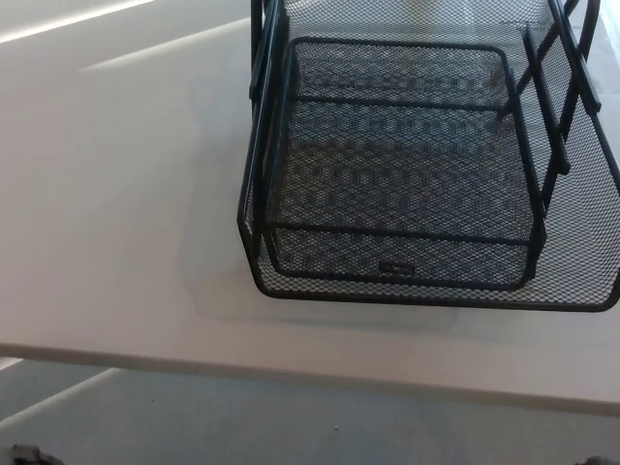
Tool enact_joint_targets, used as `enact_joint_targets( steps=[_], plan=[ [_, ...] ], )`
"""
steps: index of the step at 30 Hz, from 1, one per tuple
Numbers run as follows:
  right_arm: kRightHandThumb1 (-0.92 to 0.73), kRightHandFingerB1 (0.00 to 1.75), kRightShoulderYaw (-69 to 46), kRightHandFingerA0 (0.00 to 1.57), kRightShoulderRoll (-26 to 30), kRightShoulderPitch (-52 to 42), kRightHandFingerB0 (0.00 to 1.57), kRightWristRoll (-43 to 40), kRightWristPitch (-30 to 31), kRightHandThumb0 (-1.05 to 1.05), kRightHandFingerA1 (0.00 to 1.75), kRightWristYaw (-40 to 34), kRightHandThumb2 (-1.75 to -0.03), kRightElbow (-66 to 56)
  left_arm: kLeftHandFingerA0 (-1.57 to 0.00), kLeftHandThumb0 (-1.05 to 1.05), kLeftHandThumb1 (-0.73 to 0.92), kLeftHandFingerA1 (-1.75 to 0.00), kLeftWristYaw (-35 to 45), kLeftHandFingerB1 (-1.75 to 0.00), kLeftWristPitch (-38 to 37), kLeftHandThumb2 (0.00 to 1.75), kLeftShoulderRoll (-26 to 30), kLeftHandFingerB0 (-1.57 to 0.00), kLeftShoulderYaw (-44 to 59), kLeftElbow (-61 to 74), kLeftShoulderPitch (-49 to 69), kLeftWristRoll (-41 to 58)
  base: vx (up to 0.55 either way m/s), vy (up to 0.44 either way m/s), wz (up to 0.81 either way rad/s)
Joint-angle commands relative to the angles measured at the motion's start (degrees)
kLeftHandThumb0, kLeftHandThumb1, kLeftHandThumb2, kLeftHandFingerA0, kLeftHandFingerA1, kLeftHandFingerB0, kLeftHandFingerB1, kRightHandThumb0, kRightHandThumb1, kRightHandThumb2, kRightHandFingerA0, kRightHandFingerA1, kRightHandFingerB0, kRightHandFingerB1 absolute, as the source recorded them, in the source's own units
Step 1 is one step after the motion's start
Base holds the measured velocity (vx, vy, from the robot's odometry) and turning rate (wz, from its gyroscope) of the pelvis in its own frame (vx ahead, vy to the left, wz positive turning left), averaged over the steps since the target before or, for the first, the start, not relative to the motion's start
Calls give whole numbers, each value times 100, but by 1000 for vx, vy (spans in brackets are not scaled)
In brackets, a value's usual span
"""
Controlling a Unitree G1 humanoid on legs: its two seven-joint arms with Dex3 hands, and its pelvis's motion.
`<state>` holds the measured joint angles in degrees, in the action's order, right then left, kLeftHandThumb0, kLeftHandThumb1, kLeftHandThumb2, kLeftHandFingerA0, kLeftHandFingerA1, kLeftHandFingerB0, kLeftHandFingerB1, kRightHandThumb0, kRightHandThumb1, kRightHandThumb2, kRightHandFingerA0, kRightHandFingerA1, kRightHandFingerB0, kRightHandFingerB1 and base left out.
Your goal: A balck drawer is kept on the middle of the table and the robot uses its right hand to push it back away from the robot
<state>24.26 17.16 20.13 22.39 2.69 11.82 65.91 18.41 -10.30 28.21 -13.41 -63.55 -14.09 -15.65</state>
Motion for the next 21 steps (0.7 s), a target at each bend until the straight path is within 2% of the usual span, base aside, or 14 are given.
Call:
enact_joint_targets(
  steps=[1,5,6,7,8,9,10,12,14,15,17,18,21],
  plan=[
    [-76,41,238,67,225,109,52,315,-71,-43,51,342,-63,264,-47,-57,72,-38,586,-32,-517,63,240,-32,-196,-267,-109,-178,0,0,0],
    [-76,40,376,65,330,-22,48,409,-170,-46,50,276,-63,38,-45,-57,72,-38,606,-32,-594,63,246,-30,-233,-334,-148,-162,0,0,0],
    [-77,37,421,58,360,-87,42,459,-109,-49,47,260,-64,-116,-46,-57,72,-38,606,-32,-602,62,239,-31,-225,-365,-161,-159,0,0,0],
    [-77,37,475,58,393,-163,42,518,-27,-49,47,247,-64,-300,-46,-57,72,-38,604,-32,-609,62,231,-31,-213,-398,-175,-157,0,0,0],
    [-64,50,530,51,549,-389,36,599,-12,-54,59,255,-93,-818,-46,-58,72,-38,602,-32,-620,63,236,-30,-222,-408,-185,-178,0,0,0],
    [-64,50,586,51,738,-658,36,687,-6,-54,59,270,-93,-1432,-46,-58,72,-38,600,-32,-632,63,244,-30,-236,-413,-195,-203,0,0,0],
    [-74,38,584,52,891,-878,37,706,12,-54,47,327,-67,-1919,-47,-56,75,-38,607,-32,-638,63,246,-32,-230,-412,-195,-205,0,0,0],
    [-74,38,556,52,1055,-1120,37,715,28,-54,47,405,-67,-2443,-47,-56,75,-38,617,-32,-640,63,247,-32,-220,-404,-189,-198,0,0,0],
    [-80,37,396,51,1427,-1699,40,642,86,-52,44,673,-64,-3663,-47,-57,72,-38,618,-33,-626,63,244,-32,-206,-405,-189,-186,0,0,0],
    [-78,34,301,54,1574,-1937,42,562,156,-64,43,844,-64,-4163,-45,-57,72,-38,615,-32,-621,62,243,-30,-209,-410,-197,-191,0,0,0],
    [-78,34,160,54,1795,-2296,42,443,267,-64,43,1099,-64,-4916,-45,-57,72,-38,609,-32,-612,62,241,-30,-214,-416,-208,-199,0,0,0],
    [-81,34,-72,50,2182,-2757,35,160,306,-52,42,1559,-64,-5992,-48,-56,75,-38,597,-32,-611,63,228,-33,-206,-440,-225,-193,0,0,0],
    [-80,34,-517,52,2737,-3384,36,-413,242,-54,41,2177,-64,-7502,-49,-56,75,-39,614,-32,-618,63,231,-32,-192,-420,-225,-176,0,0,0]
  ],
)
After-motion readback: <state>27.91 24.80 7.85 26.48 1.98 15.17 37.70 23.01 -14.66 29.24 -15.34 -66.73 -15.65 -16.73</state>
